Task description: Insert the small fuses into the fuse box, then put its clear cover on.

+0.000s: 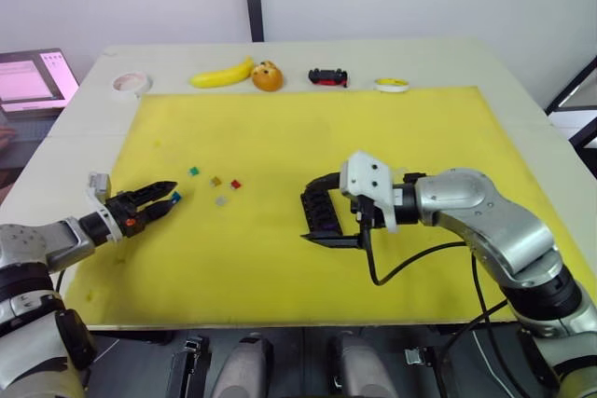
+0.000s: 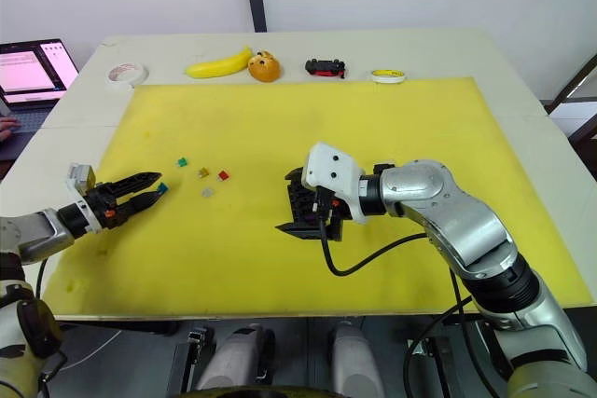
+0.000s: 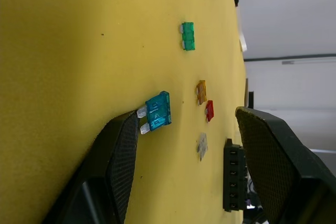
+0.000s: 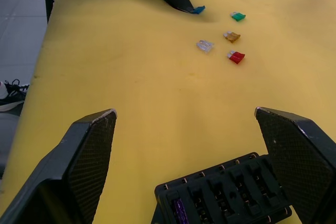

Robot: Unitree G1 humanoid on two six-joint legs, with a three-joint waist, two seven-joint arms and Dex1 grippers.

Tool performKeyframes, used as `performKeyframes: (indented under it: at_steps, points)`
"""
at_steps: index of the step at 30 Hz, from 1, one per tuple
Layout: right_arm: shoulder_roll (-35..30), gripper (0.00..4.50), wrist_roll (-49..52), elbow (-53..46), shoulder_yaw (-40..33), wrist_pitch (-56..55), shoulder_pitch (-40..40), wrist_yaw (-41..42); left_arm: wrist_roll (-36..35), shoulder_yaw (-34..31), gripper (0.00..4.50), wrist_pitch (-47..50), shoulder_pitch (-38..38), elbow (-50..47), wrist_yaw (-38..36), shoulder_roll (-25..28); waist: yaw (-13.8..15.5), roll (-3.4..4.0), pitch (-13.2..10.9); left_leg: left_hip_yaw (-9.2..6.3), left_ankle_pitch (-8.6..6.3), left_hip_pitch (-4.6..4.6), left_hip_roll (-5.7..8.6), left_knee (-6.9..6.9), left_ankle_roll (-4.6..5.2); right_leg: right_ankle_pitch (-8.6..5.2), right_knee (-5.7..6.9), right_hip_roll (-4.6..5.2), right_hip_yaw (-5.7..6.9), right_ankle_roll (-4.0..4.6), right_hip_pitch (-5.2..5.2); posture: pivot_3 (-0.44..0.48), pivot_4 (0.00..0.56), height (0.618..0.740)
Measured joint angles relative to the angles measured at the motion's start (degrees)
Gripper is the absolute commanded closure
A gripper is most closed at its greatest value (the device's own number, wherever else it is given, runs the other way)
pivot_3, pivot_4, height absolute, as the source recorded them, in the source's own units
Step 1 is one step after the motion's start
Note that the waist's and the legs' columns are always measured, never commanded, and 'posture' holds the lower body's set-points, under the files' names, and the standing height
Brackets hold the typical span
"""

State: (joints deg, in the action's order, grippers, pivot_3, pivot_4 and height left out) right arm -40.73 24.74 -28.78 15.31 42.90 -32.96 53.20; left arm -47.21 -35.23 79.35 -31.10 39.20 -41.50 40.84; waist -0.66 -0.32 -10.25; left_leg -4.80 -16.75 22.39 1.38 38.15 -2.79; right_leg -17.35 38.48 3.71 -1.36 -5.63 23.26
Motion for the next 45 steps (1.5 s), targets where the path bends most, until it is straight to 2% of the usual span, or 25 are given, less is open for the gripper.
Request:
performKeyframes:
  at_steps: [9,12,34,37,38,45]
  points:
    - [0.1,0.0,-0.45,0.87,0.0,-0.05,0.0,-0.02,-0.02,-0.34,1.4,0.0,-0.01,-0.11,0.37,-0.28,0.03,0.0,0.0,0.0,0.0,0.0,0.0,0.0,0.0,0.0,0.0,0.0,0.0,0.0,-0.01,0.0,0.15,0.74]
    - [0.13,0.0,-0.48,0.87,0.0,-0.05,0.0,-0.02,0.25,-0.3,2.26,-0.06,-0.01,-0.06,0.5,-0.3,0.03,0.0,0.0,0.0,0.0,0.0,0.0,0.0,0.0,0.0,0.0,0.0,0.0,0.0,0.0,0.0,0.15,0.74]
    - [0.34,0.0,-0.41,0.82,0.0,-0.04,0.27,-0.91,0.44,0.23,2.26,-1.1,0.04,-0.57,1.24,-0.93,0.14,0.0,0.0,-0.01,0.0,0.0,0.01,0.0,0.0,0.0,-0.01,0.02,0.0,0.0,-0.02,0.0,0.15,0.74]
    - [0.34,0.0,-0.41,0.82,0.0,-0.04,0.27,-0.9,0.45,0.17,3.07,-1.09,0.05,-0.71,1.65,-0.99,0.13,0.0,0.0,-0.01,0.0,0.0,0.02,0.0,0.0,0.0,-0.01,0.02,0.0,0.0,-0.02,0.0,0.15,0.74]
    - [0.34,0.0,-0.4,0.82,0.0,-0.03,0.27,-0.9,0.45,0.18,3.52,-1.14,0.05,-0.8,1.86,-1.09,0.07,0.0,0.0,-0.01,0.0,0.0,0.01,0.0,0.0,0.0,-0.01,0.02,0.01,0.0,-0.01,0.0,0.15,0.74]
    - [0.31,0.0,-0.38,0.82,-0.01,-0.04,0.27,-0.81,0.34,0.17,3.52,-1.7,0.67,-1.77,2.26,-1.54,-0.06,0.0,0.0,0.0,0.0,0.0,0.0,-0.02,0.0,0.0,-0.01,0.01,-0.01,0.0,0.01,0.0,0.15,0.74]
